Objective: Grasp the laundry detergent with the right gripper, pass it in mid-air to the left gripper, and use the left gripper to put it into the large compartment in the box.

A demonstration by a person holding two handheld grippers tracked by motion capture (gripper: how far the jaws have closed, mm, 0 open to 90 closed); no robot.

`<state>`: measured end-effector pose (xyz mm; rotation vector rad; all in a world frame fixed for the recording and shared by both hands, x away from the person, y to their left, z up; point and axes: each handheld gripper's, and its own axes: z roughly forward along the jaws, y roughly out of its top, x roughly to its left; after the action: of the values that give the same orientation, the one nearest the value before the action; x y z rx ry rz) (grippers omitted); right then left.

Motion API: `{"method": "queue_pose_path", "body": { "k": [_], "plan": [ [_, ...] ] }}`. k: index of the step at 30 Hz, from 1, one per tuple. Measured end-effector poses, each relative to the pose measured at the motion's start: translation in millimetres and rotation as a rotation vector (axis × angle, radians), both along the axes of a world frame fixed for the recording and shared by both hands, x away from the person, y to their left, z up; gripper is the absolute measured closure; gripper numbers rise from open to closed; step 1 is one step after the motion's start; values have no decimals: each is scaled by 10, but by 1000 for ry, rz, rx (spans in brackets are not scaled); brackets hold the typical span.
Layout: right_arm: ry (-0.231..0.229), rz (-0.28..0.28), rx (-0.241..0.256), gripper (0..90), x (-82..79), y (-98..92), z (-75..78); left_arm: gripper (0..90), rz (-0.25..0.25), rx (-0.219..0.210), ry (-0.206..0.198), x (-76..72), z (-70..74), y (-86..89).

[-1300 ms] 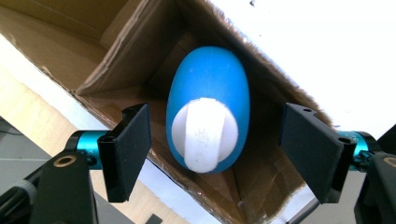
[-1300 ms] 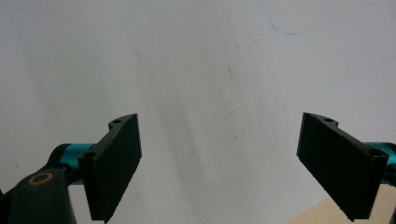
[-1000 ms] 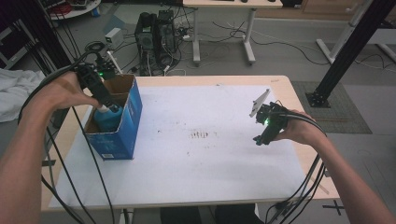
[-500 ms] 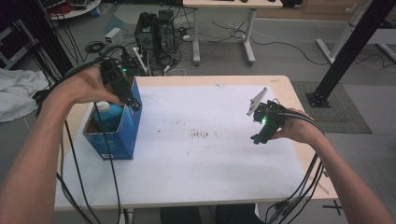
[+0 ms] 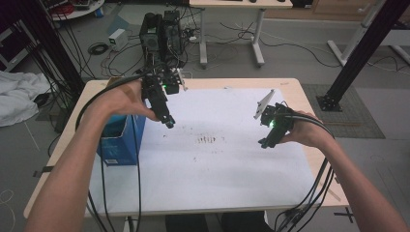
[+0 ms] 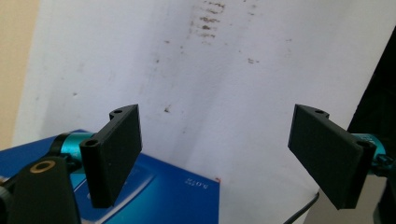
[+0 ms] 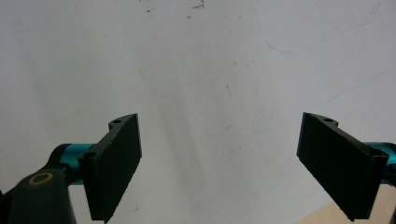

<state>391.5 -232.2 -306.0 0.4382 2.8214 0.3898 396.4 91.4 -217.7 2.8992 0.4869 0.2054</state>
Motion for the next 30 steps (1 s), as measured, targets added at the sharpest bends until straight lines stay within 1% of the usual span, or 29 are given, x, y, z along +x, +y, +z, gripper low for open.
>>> {"method": "queue_pose_path", "body": {
  "k": [1,3,7,8,9,10,11,12,14,15,16,18,19,21,25,26,27,30],
  "plan": [
    [-7,-3,5,131,-1,4,-4,175,-1,-1,-1,0,-35,-26],
    [-2,-1,2,131,5,6,1,175,-2,2,0,2,-104,-66],
    [-13,-4,3,130,12,10,15,175,0,-3,14,12,-250,-131],
    [-5,-2,-1,131,15,10,25,175,5,-6,20,10,-292,-147],
    [-5,-2,-1,131,15,10,25,175,5,-6,20,10,-292,-147],
    [-2,-2,-2,131,15,10,33,175,-3,-1,33,18,-388,-183],
    [-2,-2,-2,131,15,10,33,176,-3,-1,33,18,-388,-183],
    [-4,0,2,130,24,4,48,176,-5,2,42,27,-454,-209],
    [-3,-10,6,131,26,-2,56,175,-8,4,50,36,-516,-234],
    [-9,-10,12,131,30,-5,52,175,-8,8,48,40,-534,-243],
    [-8,-13,10,131,27,-5,53,175,-8,15,40,48,-561,-259],
    [-10,-14,7,131,28,-6,51,176,-2,26,38,51,-608,-288],
    [-10,-16,3,130,26,-3,49,175,-5,34,43,54,-625,-302],
    [-15,-13,-1,131,27,-2,49,175,-4,35,44,52,-637,-312],
    [-14,-15,5,131,11,-20,67,176,-6,28,40,53,-659,-367],
    [-16,-17,2,131,12,-27,70,175,-6,24,46,53,-662,-373],
    [-15,-18,4,131,14,-32,68,175,-7,26,41,54,-659,-378],
    [-14,-20,0,130,16,-46,61,175,-4,19,46,57,-661,-376]
  ]
}}
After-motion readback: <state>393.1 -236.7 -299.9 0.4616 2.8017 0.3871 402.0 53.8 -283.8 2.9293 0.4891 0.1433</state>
